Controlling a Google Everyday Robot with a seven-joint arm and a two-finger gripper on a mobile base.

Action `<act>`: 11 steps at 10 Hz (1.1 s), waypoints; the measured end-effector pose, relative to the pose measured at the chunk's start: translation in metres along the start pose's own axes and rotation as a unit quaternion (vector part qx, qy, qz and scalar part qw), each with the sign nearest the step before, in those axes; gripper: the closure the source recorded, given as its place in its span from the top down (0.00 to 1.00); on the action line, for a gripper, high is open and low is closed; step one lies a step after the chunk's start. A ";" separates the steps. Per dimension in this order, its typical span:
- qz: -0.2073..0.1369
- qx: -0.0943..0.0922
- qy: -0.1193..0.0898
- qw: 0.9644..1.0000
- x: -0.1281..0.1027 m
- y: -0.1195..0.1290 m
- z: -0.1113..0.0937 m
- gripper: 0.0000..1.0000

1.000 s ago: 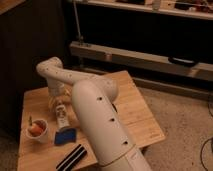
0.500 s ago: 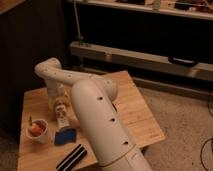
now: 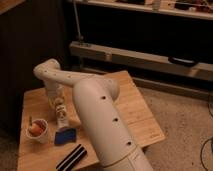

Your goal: Stand the bottle upright

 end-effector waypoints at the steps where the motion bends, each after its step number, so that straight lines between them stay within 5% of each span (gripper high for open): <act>1: -0.004 0.000 0.003 1.000 0.001 -0.002 0.001 0.54; 11: -0.002 -0.014 0.018 1.000 0.017 0.005 0.015 0.52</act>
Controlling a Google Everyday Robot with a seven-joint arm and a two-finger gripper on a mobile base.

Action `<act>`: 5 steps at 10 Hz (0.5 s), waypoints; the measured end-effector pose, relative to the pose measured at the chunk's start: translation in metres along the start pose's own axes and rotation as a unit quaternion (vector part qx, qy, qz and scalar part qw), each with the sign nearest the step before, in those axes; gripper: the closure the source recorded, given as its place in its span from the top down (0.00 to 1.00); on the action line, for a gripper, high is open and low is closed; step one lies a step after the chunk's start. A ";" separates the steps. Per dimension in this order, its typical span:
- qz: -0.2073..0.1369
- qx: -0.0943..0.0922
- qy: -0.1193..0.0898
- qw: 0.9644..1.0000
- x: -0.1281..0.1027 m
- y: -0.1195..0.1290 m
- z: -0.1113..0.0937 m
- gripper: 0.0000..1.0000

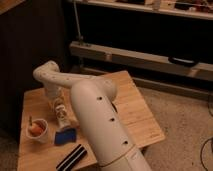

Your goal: Stand the bottle upright

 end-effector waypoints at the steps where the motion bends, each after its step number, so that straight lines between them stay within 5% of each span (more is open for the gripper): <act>1: 0.001 0.001 0.001 1.000 0.001 0.002 -0.001 0.44; 5: 0.002 0.004 -0.001 1.000 0.001 0.005 0.001 0.04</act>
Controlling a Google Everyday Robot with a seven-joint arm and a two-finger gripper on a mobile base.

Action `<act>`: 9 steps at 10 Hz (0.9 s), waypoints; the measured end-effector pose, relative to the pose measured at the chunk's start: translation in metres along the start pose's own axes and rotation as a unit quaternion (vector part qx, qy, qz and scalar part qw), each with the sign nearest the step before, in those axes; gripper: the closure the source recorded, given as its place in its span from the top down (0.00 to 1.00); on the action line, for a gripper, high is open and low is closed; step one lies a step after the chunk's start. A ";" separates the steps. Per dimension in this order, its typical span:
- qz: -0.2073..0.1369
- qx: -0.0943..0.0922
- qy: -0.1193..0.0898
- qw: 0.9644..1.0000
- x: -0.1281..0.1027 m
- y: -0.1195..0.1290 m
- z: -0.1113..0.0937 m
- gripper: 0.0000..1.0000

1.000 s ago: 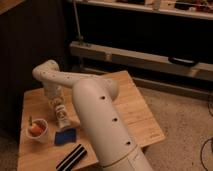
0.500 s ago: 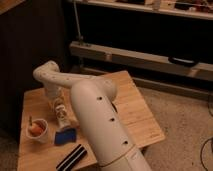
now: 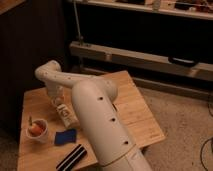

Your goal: Stand the bottle upright

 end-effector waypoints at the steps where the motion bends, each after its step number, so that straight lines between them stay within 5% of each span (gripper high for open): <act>1: -0.001 0.000 -0.001 1.000 -0.001 0.000 0.000 0.00; 3: -0.005 0.007 0.009 1.000 -0.003 0.000 -0.009 0.00; 6: -0.016 0.029 0.050 0.998 -0.008 -0.001 -0.053 0.00; 8: -0.032 0.056 0.100 0.993 -0.016 0.001 -0.101 0.00; 9: -0.043 0.077 0.130 0.988 -0.021 0.003 -0.118 0.00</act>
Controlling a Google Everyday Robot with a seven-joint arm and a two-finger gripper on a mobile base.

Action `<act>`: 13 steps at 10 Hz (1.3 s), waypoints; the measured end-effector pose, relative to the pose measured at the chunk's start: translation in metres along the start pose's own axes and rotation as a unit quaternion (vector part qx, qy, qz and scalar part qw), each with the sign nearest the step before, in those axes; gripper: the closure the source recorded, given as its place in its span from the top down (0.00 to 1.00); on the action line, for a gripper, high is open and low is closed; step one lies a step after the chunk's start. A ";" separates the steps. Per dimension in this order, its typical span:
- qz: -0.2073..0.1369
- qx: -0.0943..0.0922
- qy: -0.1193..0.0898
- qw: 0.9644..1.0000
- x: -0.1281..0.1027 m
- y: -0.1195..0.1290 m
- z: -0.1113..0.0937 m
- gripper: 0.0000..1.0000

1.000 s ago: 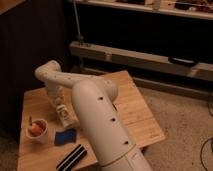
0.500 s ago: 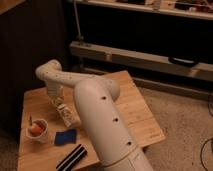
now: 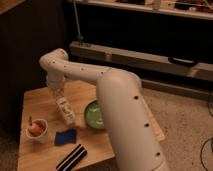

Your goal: Stand the bottle upright

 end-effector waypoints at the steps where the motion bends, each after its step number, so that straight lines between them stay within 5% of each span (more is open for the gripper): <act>1: -0.012 0.027 0.033 0.999 -0.003 0.001 -0.015 0.00; 3: -0.029 0.058 0.061 0.996 -0.006 0.002 -0.026 0.00; 4: -0.042 0.084 0.088 0.992 -0.010 0.003 -0.034 0.00; 6: -0.069 0.123 0.138 0.980 -0.018 0.009 -0.053 0.00; 8: -0.105 0.164 0.191 0.962 -0.025 0.011 -0.079 0.00; 10: -0.130 0.181 0.220 0.950 -0.029 0.008 -0.088 0.00; 11: -0.158 0.184 0.250 0.937 -0.035 0.010 -0.091 0.00; 13: -0.173 0.182 0.263 0.931 -0.036 0.005 -0.090 0.00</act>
